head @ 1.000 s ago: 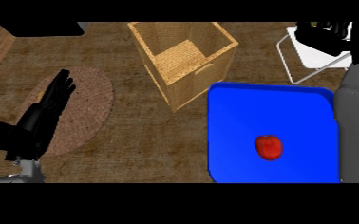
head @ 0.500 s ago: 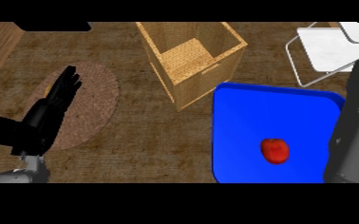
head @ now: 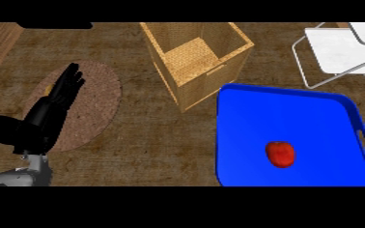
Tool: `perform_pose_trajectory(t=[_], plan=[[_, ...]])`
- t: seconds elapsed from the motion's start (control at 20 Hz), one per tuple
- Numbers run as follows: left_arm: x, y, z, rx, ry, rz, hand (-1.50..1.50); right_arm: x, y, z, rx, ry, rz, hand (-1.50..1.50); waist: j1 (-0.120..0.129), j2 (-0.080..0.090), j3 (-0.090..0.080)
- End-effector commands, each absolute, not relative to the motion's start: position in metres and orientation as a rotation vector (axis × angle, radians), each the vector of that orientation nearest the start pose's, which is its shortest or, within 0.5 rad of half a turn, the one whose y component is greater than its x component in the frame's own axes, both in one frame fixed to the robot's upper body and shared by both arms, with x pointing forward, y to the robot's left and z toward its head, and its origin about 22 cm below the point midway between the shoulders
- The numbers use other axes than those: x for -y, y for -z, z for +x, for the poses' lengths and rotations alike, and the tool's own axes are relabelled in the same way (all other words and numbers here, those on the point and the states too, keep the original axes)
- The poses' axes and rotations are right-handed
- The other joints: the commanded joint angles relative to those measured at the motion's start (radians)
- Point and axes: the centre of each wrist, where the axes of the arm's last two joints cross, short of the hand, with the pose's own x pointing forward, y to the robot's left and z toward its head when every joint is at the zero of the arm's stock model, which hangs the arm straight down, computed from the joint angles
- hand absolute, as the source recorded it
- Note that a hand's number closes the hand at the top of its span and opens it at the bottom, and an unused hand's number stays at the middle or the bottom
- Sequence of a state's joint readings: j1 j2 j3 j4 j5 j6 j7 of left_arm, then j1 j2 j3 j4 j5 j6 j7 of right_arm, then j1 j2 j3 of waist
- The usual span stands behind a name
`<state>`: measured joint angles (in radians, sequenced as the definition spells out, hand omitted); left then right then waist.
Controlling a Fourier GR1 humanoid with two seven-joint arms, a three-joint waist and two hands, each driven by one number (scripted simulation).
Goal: Pick the lemon from the tray and place it in the tiered shelf
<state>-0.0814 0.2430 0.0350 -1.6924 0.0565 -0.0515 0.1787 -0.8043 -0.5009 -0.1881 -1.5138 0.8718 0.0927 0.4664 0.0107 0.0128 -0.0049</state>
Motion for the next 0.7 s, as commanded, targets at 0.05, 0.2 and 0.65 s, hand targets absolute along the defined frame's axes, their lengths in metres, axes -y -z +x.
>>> perform_pose_trajectory(t=[0.05,0.2,0.65], plan=[[-0.283,-0.063,0.26,1.57,0.2,0.103,0.0,0.302,-0.296,0.37,1.506,-0.597,-1.622,1.5,0.016,-0.004,0.004],[-0.29,-0.06,0.264,1.576,0.198,0.092,0.0,0.304,-0.283,0.391,1.562,-0.608,-1.651,1.5,0.015,-0.004,0.004],[-0.265,-0.062,0.256,1.56,0.209,0.121,0.0,0.326,-0.302,0.416,1.762,-0.631,-1.409,1.5,0.009,-0.009,0.005]])
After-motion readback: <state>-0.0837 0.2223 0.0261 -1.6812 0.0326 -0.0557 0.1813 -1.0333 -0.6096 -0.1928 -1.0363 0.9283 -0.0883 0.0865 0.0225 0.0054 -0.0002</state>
